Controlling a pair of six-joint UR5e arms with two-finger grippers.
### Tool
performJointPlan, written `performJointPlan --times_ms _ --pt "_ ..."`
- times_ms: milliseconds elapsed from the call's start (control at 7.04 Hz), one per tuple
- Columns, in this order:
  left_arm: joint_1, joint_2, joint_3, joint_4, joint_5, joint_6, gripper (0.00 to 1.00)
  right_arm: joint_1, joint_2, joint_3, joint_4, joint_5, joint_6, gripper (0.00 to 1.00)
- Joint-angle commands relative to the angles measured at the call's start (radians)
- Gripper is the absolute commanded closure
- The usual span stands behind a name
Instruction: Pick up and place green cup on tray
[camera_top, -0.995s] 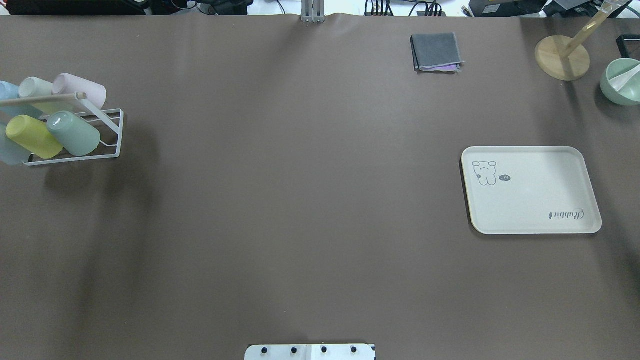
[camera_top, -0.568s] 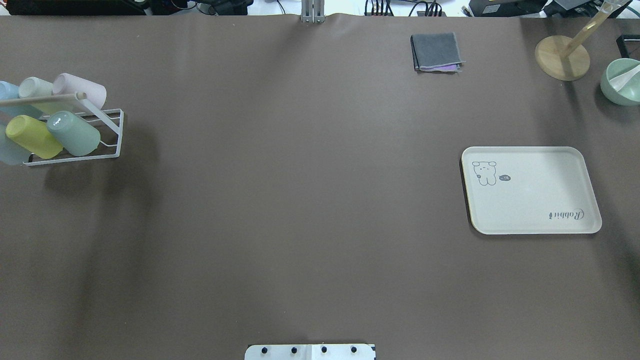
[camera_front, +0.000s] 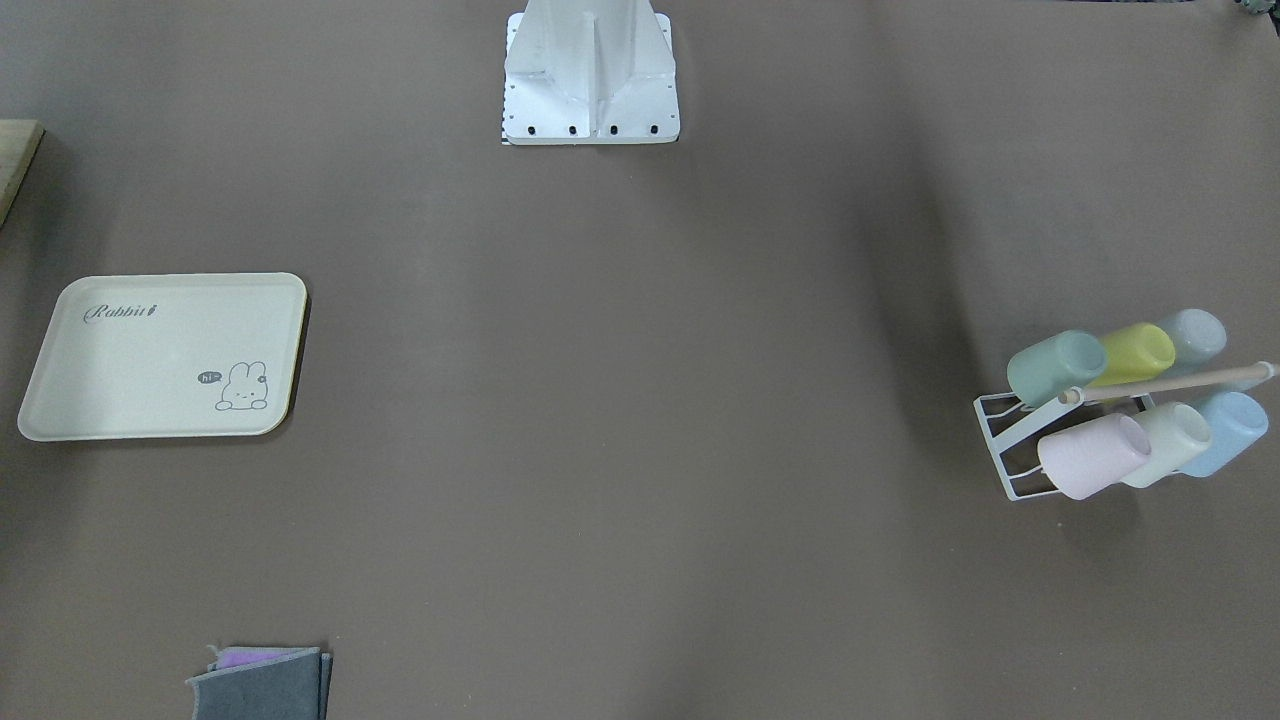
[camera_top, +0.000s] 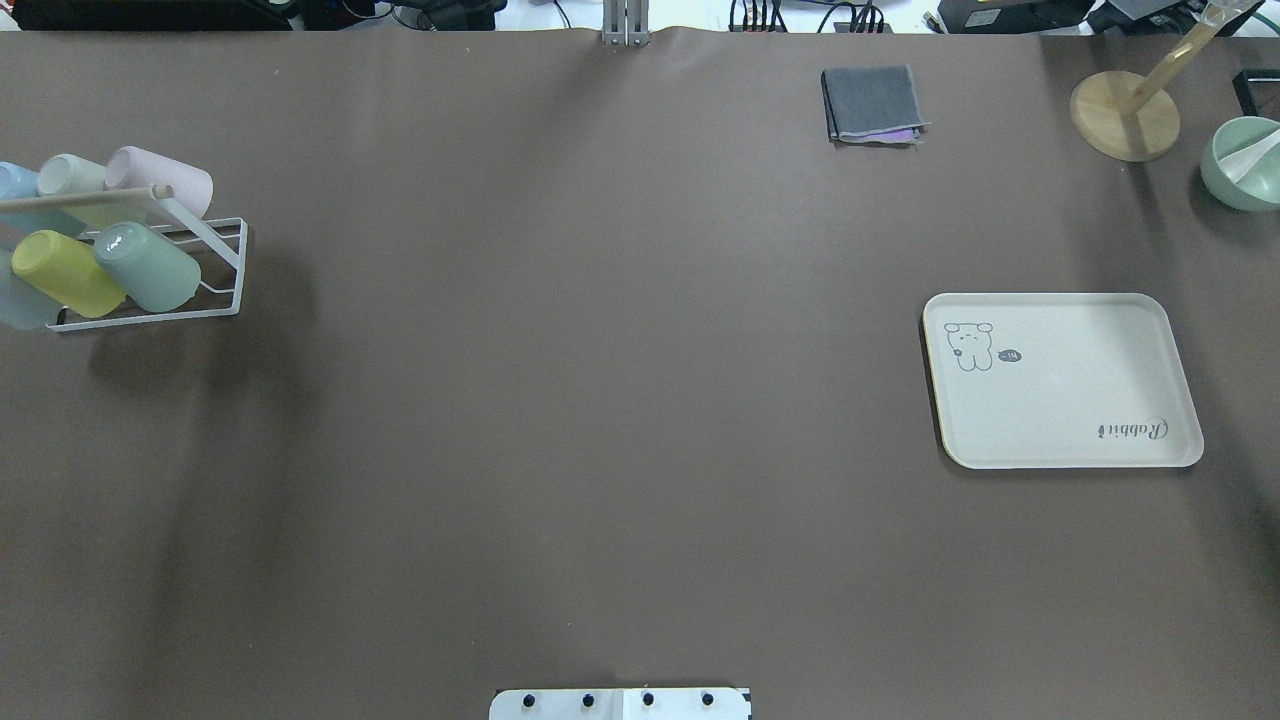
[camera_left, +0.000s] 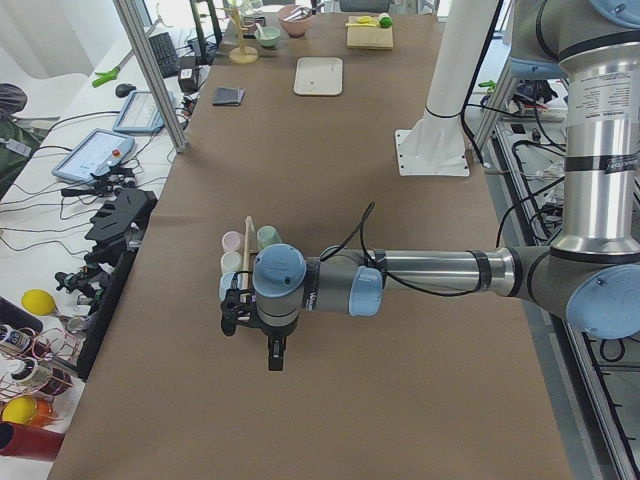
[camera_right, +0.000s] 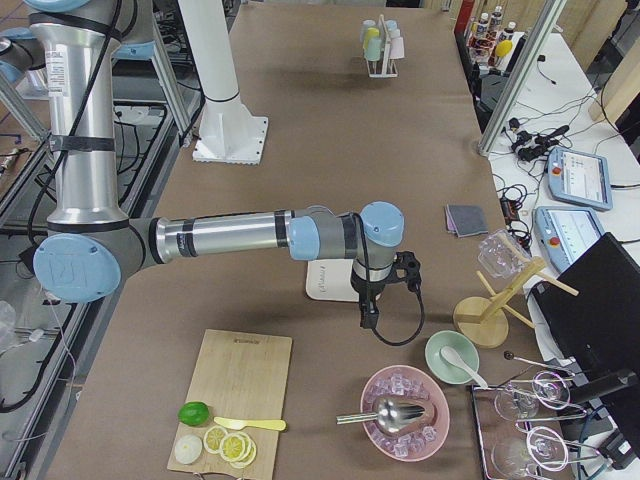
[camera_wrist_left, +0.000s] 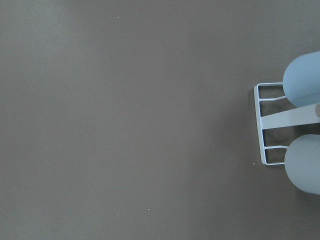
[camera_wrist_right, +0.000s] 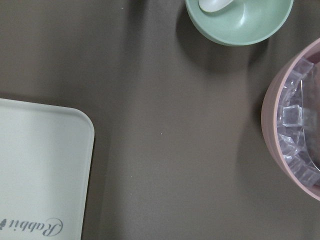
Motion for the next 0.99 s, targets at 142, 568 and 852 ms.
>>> performJointPlan --times_ms 142,568,852 --pt "0.002 0.02 -0.002 -0.002 0.0 0.0 0.02 0.0 0.001 -0.002 0.001 0.0 0.009 0.0" --pt "0.002 0.037 0.007 -0.002 0.001 0.031 0.02 -0.002 0.001 0.0 0.001 0.002 0.013 0.0" --pt "0.002 0.037 -0.002 -0.002 -0.003 0.145 0.02 -0.002 0.003 -0.003 0.0 0.001 0.035 0.0"
